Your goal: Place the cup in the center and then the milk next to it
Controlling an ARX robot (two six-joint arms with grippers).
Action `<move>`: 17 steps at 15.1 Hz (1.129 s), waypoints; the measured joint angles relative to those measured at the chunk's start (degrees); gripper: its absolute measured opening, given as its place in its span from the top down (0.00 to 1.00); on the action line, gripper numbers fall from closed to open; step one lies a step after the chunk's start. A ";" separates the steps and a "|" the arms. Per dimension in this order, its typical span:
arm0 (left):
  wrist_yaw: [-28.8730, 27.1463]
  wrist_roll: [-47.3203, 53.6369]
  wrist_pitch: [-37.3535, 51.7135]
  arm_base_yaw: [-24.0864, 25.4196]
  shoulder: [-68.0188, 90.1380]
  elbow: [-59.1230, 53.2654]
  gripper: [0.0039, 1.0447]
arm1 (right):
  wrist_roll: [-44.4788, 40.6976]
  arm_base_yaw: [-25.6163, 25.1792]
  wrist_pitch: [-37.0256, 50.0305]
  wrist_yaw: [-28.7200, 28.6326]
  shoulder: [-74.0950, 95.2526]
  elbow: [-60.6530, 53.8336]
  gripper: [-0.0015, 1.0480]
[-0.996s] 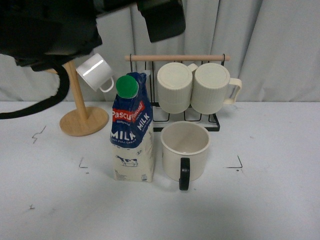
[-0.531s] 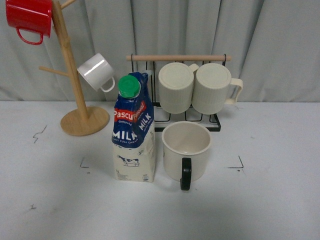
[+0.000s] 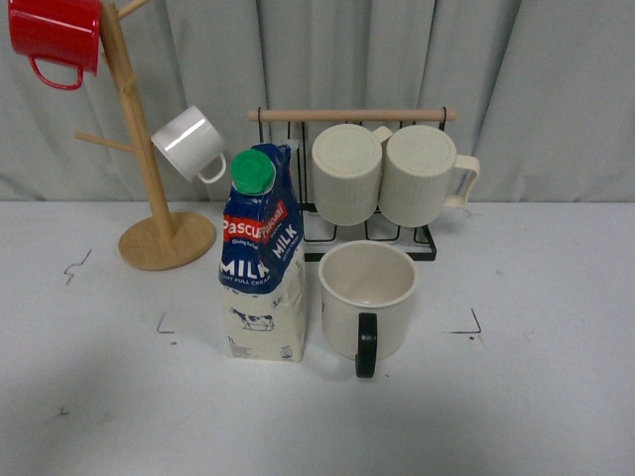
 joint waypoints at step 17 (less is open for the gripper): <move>0.39 0.02 -27.26 0.28 -30.97 -3.08 0.99 | 0.00 0.00 0.00 0.00 0.00 0.00 0.06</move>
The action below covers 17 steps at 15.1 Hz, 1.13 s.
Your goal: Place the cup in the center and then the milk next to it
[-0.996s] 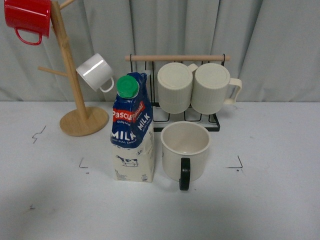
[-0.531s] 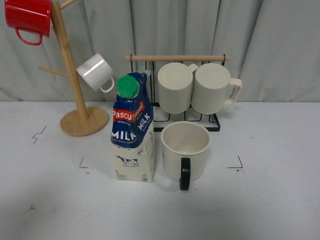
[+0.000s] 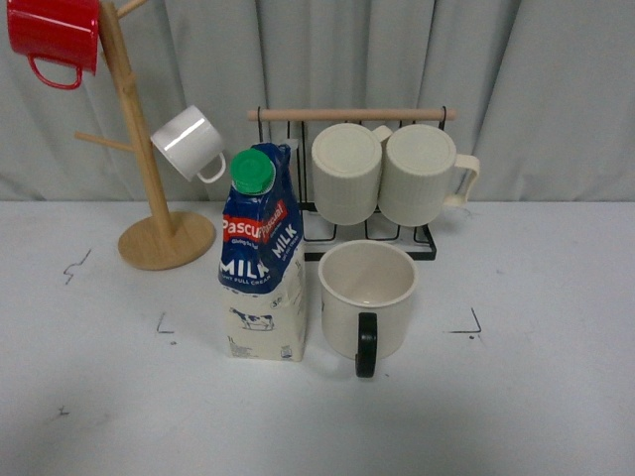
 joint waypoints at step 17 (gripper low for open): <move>0.00 0.04 -0.07 0.00 0.00 0.00 0.06 | 0.00 0.00 0.02 -0.02 0.00 0.00 0.06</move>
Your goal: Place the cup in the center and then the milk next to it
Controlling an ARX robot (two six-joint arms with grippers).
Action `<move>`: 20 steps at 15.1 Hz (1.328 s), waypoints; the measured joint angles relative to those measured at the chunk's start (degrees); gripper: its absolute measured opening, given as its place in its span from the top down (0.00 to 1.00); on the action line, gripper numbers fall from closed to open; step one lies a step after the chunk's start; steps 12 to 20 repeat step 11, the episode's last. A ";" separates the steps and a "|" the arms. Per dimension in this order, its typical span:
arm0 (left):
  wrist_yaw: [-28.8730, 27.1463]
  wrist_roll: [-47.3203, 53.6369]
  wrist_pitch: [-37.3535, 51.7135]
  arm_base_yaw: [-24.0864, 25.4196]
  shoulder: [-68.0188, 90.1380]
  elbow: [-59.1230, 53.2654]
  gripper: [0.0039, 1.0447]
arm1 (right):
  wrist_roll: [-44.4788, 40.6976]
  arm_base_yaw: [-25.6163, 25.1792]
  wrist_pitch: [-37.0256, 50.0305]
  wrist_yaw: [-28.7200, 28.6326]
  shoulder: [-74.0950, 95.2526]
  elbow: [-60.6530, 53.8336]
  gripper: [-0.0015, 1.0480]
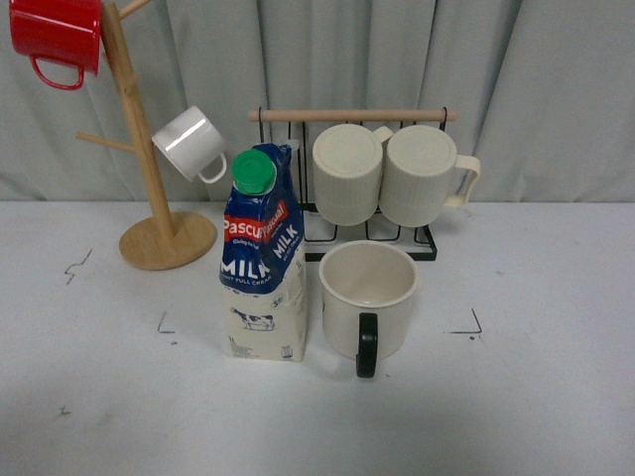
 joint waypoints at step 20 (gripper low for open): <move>0.02 0.00 0.00 0.00 0.00 0.00 0.06 | 0.00 0.00 0.00 0.02 0.00 0.00 0.06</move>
